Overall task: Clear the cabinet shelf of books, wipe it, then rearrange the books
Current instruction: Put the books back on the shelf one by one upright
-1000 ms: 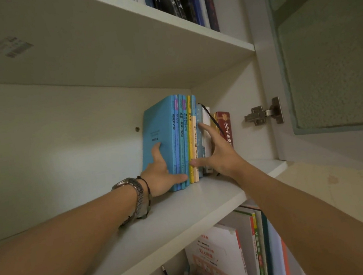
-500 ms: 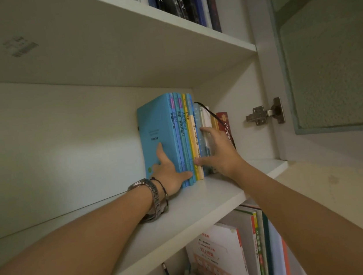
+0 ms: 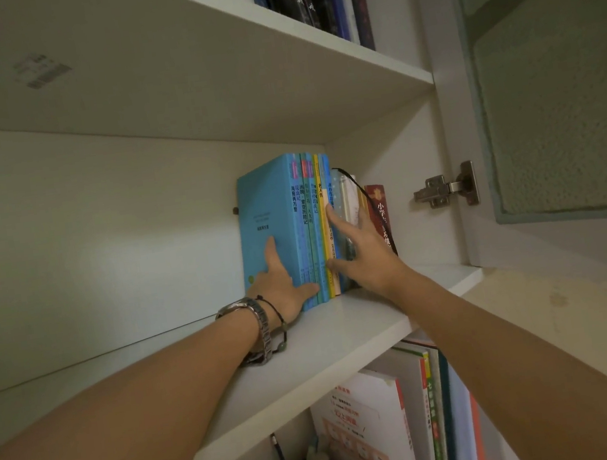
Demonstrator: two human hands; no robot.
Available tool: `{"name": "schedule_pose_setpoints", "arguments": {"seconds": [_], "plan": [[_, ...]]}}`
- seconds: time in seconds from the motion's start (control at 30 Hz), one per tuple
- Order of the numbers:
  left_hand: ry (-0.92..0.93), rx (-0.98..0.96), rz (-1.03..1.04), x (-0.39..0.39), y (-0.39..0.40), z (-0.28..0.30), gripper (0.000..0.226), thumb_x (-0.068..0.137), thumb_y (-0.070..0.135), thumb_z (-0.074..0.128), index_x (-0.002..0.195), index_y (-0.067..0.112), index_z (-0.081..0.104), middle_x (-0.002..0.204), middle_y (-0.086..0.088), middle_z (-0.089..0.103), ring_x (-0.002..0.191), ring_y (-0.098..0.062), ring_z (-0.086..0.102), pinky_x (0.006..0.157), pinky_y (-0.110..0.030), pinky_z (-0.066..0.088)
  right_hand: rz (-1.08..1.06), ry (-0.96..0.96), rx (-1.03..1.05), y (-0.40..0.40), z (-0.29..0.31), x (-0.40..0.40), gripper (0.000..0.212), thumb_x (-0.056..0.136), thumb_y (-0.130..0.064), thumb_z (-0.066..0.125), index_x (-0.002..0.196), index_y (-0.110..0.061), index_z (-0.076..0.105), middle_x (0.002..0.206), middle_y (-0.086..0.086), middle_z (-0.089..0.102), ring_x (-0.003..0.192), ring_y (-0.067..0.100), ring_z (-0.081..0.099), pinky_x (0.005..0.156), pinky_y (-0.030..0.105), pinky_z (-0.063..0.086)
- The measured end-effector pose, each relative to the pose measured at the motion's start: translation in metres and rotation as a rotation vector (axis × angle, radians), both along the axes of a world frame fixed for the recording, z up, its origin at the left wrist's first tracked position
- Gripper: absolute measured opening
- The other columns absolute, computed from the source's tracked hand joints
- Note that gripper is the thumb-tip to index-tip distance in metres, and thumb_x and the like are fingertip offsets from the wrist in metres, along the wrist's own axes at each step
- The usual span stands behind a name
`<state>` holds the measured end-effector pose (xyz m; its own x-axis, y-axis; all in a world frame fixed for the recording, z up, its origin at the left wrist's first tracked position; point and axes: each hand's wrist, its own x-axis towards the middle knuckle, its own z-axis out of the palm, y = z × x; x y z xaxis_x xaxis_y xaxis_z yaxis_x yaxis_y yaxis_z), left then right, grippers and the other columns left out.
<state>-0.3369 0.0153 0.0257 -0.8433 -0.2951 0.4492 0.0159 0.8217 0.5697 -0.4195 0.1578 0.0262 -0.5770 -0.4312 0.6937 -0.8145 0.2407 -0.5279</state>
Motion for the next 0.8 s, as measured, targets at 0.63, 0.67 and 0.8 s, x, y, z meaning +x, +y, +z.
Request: {"name": "schedule_pose_setpoints", "arguments": {"seconds": [0.63,0.67,0.8], "plan": [[-0.010,-0.029,0.026,-0.0077,-0.0056,-0.0031,0.104,0.086,0.032,0.067,0.149,0.021,-0.015,0.135,-0.013,0.046,0.112,-0.027,0.055,0.098,-0.041,0.046,0.040,-0.045,-0.103,-0.0001,0.0005,0.0008,0.076,0.084,0.002,0.067,0.147,-0.017,0.029,0.139,0.000,0.044,0.121,0.009,0.046,0.091,0.018,0.049],[-0.009,-0.032,0.026,-0.0082,-0.0056,-0.0030,0.103,0.086,0.032,0.067,0.149,0.021,-0.015,0.135,-0.014,0.046,0.112,-0.027,0.055,0.098,-0.041,0.046,0.066,-0.070,-0.097,-0.0012,-0.0002,0.0002,0.076,0.085,0.002,0.065,0.148,-0.018,0.027,0.138,-0.001,0.044,0.118,0.007,0.048,0.085,0.016,0.050],[-0.010,-0.033,0.026,-0.0077,-0.0059,-0.0030,0.103,0.086,0.032,0.067,0.149,0.021,-0.014,0.135,-0.013,0.046,0.111,-0.027,0.056,0.097,-0.041,0.047,-0.052,-0.069,-0.141,-0.0031,-0.0004,-0.0065,0.059,0.092,-0.005,0.058,0.144,-0.019,0.036,0.134,0.000,0.051,0.114,0.012,0.055,0.089,0.030,0.053]]}}
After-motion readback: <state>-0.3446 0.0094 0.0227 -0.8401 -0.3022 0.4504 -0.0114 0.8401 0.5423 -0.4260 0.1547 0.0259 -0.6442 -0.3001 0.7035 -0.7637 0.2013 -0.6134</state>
